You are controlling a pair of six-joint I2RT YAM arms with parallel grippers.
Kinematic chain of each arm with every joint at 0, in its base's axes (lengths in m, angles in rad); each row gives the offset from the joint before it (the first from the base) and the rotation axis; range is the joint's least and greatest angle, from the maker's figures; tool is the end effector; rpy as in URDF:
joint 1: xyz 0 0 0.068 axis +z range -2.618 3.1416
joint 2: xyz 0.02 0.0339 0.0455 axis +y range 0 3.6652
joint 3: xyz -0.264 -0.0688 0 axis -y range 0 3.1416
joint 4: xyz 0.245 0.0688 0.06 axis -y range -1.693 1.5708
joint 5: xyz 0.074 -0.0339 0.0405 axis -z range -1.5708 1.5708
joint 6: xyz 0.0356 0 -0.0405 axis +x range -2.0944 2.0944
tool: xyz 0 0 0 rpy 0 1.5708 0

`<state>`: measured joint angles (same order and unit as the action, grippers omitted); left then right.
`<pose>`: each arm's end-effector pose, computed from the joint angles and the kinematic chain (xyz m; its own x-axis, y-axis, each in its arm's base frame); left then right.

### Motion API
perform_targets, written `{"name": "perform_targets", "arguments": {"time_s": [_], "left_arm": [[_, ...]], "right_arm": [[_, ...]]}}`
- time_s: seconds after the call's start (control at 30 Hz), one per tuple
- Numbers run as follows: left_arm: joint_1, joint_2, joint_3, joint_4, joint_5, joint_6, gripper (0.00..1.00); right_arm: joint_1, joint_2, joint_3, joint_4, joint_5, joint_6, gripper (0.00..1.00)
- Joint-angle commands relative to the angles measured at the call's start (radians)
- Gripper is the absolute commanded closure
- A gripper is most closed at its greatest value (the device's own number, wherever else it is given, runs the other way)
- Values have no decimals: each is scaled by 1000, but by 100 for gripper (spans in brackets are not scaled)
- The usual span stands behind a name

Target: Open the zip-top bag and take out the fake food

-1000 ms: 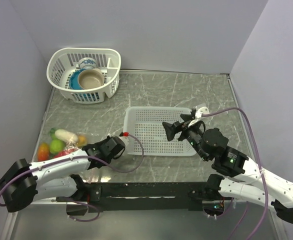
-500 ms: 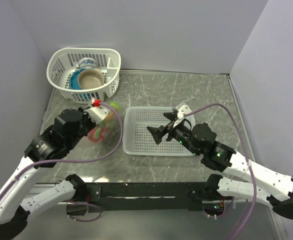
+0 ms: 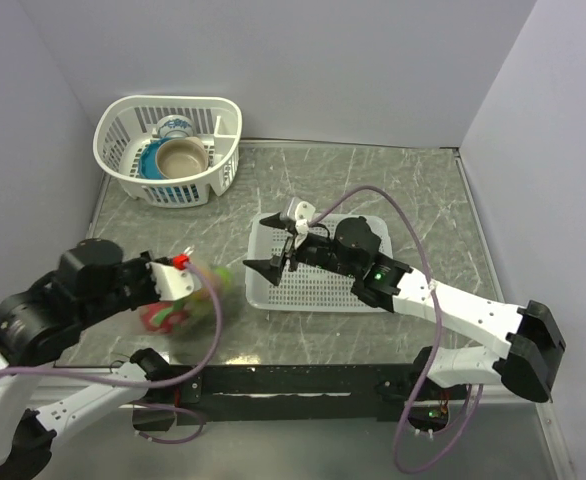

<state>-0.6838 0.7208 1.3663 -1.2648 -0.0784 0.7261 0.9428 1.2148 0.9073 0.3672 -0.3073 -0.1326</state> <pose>0.0564 -0.0423 0.4195 0.0489 0.8141 -0.5787 0.7327 0.3645 0.5746 0.1601 0.2389 0.3504 0.1602 0.0061 -0.9871 -0.9357 0.3193 -0.1499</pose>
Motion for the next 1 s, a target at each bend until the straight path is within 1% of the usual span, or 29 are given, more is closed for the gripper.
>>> {"name": "perform_targets", "arguments": {"time_s": [0.0,0.03,0.17,0.2,0.27,0.37,0.43,0.47,0.57,0.63,0.77,0.83,0.87,0.93,0.97], "left_arm": [[0,6,154,-34,152,58,99],[1,9,183,-51,172,59,99],[-2,23,209,-67,236,74,99],[-2,23,205,-68,253,78,99],[-2,17,189,-56,267,93,99],[-2,11,159,-36,281,101,99],[0,14,151,-16,295,99,99],[-2,17,151,-15,304,101,99],[0,28,160,-8,324,92,99],[-2,32,162,-11,331,90,99],[-2,35,163,-25,368,87,99],[0,35,159,-18,368,82,99],[-2,34,157,-18,367,85,99],[-2,35,155,-12,364,88,99],[-2,34,155,-13,364,91,99]], "right_arm": [[-22,45,48,200,-214,5,0],[-22,51,53,234,-272,16,0],[-22,95,91,266,-395,57,0],[-22,92,90,277,-412,82,0],[-22,80,65,357,-450,116,0],[-22,89,77,368,-513,130,0],[-22,103,88,378,-526,169,1],[-22,118,91,394,-545,180,5],[-22,158,129,397,-573,205,13],[-22,183,149,391,-564,215,14],[-21,239,182,438,-569,251,14],[-21,258,199,437,-570,271,18],[-19,275,209,437,-573,274,26],[-18,288,223,438,-585,287,37],[-18,298,228,437,-589,294,45]]}}
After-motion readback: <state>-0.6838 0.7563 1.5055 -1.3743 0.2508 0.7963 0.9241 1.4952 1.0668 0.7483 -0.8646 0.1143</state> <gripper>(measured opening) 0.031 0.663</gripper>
